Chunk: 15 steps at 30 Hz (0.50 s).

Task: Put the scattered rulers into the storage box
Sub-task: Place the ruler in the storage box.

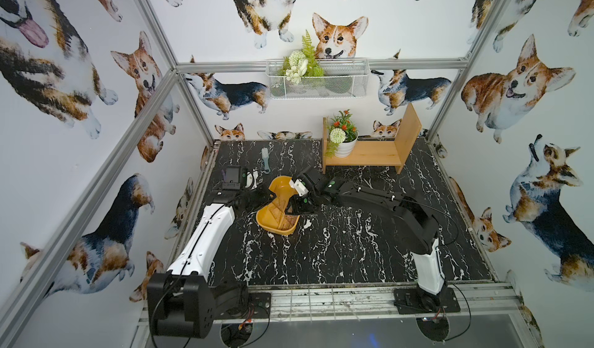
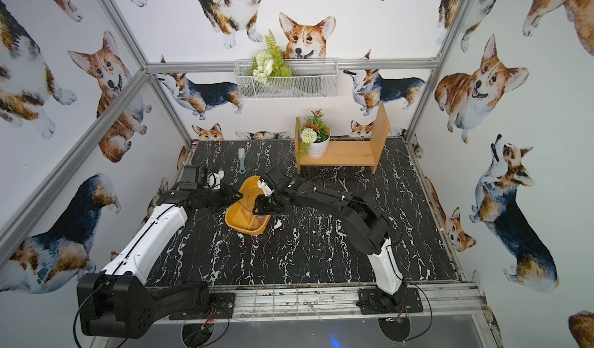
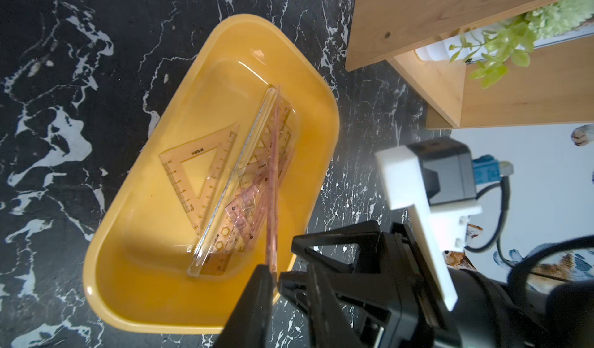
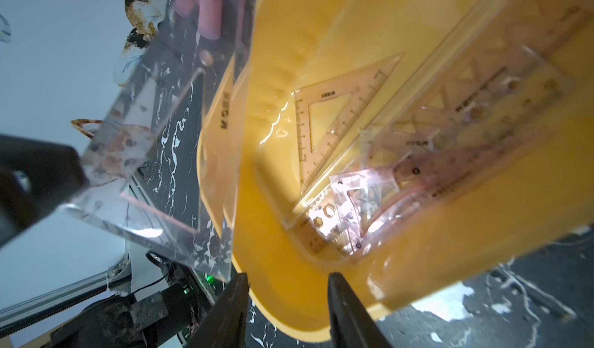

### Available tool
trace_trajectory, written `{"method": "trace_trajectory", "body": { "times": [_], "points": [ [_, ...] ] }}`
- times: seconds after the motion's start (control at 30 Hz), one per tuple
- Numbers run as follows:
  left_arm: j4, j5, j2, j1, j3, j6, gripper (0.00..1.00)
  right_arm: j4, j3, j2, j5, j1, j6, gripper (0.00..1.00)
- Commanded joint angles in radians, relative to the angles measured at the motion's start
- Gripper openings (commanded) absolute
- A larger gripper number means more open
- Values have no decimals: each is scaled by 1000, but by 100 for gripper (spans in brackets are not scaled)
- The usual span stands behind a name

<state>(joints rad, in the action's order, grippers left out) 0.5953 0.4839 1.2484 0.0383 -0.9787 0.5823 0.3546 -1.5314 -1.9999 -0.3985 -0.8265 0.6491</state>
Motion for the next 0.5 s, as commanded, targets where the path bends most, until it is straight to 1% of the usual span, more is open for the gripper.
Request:
{"method": "trace_trajectory", "body": {
  "times": [0.0,0.1,0.17,0.33,0.4,0.47],
  "points": [
    [-6,63,24,-26,-10,-31,17,-180,123,78,-99,38,72,48],
    [-26,107,41,-44,-7,-31,6,-354,202,109,-207,67,165,48],
    [-36,137,46,-57,-1,-27,0,-455,228,119,-248,76,227,50],
    [-110,274,44,-122,57,17,0,-701,232,80,-351,78,400,51],
    [-129,315,42,-139,70,32,0,-783,237,71,-363,78,459,52],
    [-153,359,39,-154,85,54,0,-822,234,61,-369,78,494,53]
  ]
}}
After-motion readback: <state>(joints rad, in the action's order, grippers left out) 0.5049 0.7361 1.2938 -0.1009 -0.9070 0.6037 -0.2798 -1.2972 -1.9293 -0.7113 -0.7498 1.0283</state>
